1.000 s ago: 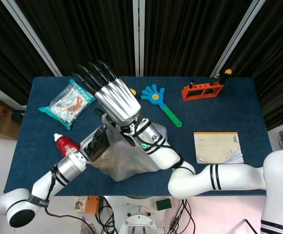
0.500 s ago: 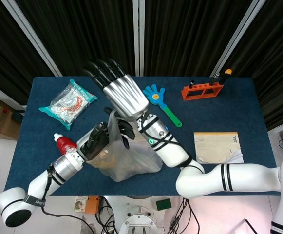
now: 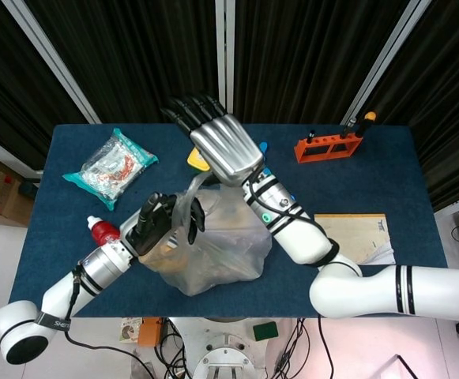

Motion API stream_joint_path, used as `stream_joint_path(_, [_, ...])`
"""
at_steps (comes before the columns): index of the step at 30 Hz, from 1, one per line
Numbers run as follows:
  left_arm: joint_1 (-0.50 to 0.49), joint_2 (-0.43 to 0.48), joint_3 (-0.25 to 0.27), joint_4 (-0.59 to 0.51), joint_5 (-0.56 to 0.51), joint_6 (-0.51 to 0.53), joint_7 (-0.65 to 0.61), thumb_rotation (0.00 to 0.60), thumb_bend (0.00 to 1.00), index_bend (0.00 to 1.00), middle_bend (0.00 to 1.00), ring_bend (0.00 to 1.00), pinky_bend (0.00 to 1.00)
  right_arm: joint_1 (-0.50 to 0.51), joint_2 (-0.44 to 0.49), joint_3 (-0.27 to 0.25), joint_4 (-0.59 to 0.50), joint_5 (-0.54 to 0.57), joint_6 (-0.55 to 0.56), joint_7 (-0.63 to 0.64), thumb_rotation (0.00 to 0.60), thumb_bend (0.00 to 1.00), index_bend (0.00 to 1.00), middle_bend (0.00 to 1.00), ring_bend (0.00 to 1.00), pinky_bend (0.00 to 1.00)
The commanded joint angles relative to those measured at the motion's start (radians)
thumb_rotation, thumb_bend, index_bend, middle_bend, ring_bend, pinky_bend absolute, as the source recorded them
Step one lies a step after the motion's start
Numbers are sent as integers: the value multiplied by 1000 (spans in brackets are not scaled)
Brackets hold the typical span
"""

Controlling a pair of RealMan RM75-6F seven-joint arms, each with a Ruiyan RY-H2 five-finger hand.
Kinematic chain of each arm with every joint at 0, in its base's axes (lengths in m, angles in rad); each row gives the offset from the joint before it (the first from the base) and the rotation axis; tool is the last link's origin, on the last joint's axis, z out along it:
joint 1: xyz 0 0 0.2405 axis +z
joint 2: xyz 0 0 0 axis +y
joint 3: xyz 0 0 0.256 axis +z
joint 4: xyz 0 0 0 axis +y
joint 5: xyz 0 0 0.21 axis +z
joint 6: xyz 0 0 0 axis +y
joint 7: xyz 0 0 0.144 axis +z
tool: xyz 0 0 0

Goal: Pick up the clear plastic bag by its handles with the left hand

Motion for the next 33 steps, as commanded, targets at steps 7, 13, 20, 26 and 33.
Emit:
stream_joint_path(7, [8, 8, -33, 3, -32, 34, -81, 98, 31, 482, 540, 491, 627, -41, 112, -11, -45, -6, -116, 136, 600, 101, 0, 0, 0, 0])
stream_joint_path(13, [15, 18, -56, 1, -58, 49, -114, 93, 31, 473, 533, 490, 623, -68, 144, -16, -51, -35, -141, 224, 600, 101, 0, 0, 0, 0])
stream_joint_path(20, [17, 25, -70, -2, -98, 51, -108, 92, 31, 453, 503, 481, 611, -125, 183, 20, -85, -100, -146, 369, 600, 101, 0, 0, 0, 0])
stream_joint_path(26, [12, 25, -85, -13, -132, 45, -88, 91, 32, 387, 440, 447, 582, -212, 230, 63, -128, -214, -103, 499, 600, 101, 0, 0, 0, 0])
stream_joint_path(33, [3, 22, -101, -47, -138, 38, -58, 102, 31, 307, 394, 410, 576, -307, 284, 80, -148, -313, -56, 608, 600, 101, 0, 0, 0, 0])
